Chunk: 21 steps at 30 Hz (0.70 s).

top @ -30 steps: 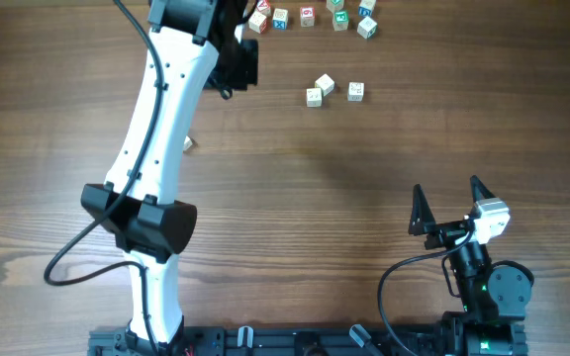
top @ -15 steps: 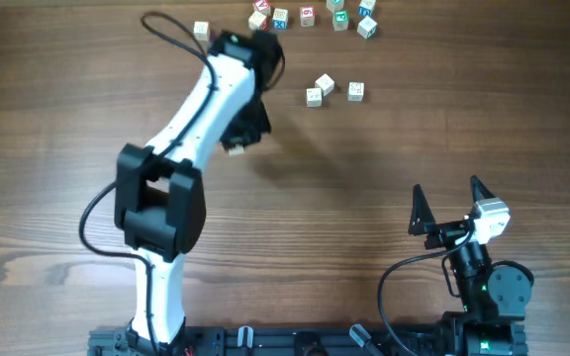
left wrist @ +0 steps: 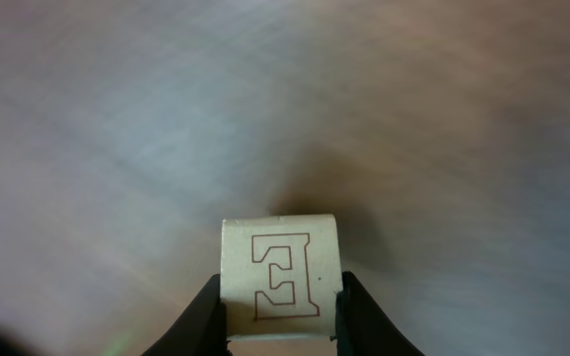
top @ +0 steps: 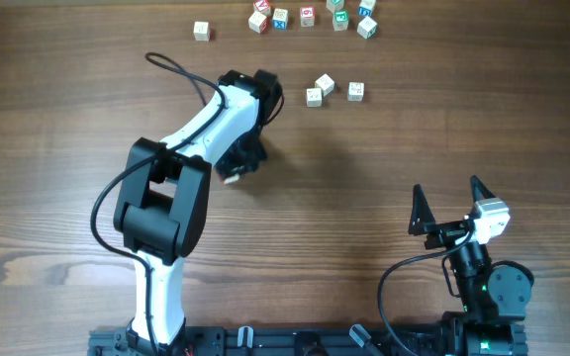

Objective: Form a circle
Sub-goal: 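Carry the 'E' block down and place it beside the 'A' block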

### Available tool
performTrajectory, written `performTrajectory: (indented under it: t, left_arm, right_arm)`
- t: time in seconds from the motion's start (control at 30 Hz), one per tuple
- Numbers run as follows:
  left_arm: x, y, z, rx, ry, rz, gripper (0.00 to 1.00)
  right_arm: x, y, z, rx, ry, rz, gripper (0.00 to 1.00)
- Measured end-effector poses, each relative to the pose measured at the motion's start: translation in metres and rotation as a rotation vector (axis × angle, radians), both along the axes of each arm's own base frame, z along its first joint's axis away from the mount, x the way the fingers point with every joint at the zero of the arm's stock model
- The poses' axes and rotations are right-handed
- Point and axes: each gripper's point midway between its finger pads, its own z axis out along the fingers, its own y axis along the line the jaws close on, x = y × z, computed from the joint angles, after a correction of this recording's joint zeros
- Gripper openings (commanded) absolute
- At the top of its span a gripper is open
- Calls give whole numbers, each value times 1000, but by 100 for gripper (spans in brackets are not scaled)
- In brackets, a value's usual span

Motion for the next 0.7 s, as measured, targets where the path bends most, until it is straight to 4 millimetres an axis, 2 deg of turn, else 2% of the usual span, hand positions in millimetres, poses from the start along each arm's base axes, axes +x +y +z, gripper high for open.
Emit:
performTrajectory:
  t: [0.07, 0.2, 0.4, 0.7]
  left_arm:
    - [-10, 9, 0, 54, 28, 29, 4]
    - [-11, 17, 2, 99, 14, 75, 4]
    - [-1, 20, 1, 125, -39, 83, 24]
    - [-5, 48, 17, 286, -30, 28, 25]
  right_arm:
    - [0, 0, 0, 0, 0, 0, 100]
    - [0, 0, 0, 0, 0, 0, 100]
    - [0, 0, 0, 0, 0, 0, 100]
    - [0, 0, 0, 0, 0, 0, 100]
